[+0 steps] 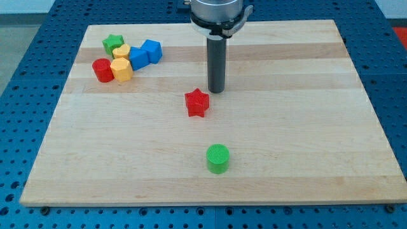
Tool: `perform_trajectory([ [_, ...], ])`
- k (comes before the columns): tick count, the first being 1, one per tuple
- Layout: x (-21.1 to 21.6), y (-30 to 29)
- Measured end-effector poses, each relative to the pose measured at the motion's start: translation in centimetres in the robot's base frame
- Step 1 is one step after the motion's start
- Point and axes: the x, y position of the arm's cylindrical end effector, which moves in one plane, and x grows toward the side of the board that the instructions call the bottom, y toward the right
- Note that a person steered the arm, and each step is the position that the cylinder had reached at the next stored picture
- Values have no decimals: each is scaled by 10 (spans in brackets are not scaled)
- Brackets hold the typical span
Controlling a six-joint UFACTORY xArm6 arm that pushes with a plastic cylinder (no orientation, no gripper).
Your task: Keep red star on top left to to green circle
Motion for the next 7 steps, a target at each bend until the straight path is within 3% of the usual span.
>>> perform_trajectory([
  [3, 10, -12],
  [5, -6, -33],
  [6, 32, -27],
  [7, 41, -25],
])
